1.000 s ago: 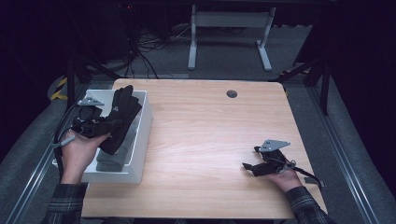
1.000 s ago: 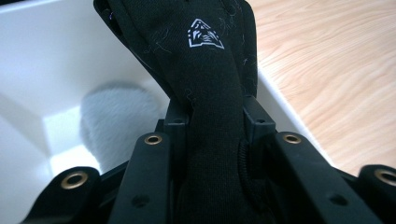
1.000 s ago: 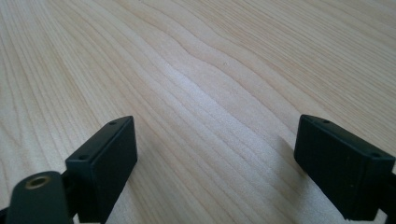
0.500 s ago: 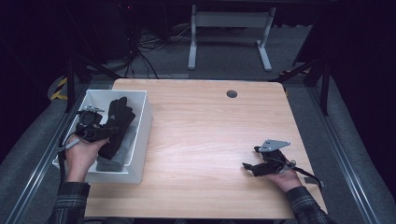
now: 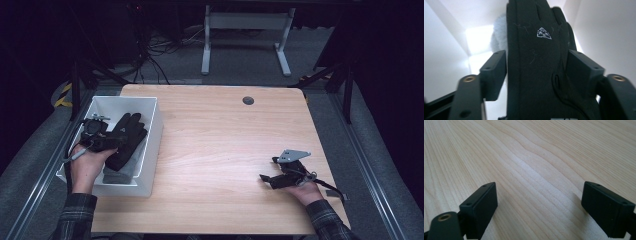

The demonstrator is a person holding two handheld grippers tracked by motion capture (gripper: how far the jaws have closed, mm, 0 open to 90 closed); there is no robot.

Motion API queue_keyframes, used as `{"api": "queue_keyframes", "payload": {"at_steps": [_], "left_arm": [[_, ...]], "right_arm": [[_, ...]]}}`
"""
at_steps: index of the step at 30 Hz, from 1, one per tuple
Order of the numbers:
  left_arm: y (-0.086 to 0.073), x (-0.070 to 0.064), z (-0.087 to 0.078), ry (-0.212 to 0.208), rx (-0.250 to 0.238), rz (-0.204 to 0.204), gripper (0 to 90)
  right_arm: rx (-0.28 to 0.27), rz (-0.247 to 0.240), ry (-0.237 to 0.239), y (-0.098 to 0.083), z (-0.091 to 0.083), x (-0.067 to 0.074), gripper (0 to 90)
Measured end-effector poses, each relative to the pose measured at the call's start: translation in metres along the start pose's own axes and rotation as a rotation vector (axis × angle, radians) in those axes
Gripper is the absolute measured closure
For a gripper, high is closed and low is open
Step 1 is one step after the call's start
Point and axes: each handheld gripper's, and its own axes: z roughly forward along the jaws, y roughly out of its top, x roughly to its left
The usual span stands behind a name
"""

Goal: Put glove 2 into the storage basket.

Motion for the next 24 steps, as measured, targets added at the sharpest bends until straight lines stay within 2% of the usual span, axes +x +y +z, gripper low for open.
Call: {"api": "queue_keyframes", "payload": {"at_steps": [6,13,18,24], "left_arm": [[0.006,0.000,-0.013,-0.004,-0.042,0.012,24.9],[0.013,-0.011,-0.035,-0.014,-0.111,0.041,23.3],[0.019,-0.029,-0.054,-0.028,-0.156,0.091,21.6],[0.027,-0.056,-0.065,-0.076,-0.195,0.156,18.2]], "right_arm": [[0.001,0.001,0.000,0.000,0.000,0.000,13.6],[0.001,0.001,0.000,0.000,0.000,0.000,13.7],[0.000,0.000,0.000,0.000,0.000,0.000,13.7],[0.001,0.001,0.000,0.000,0.000,0.000,13.7]]}}
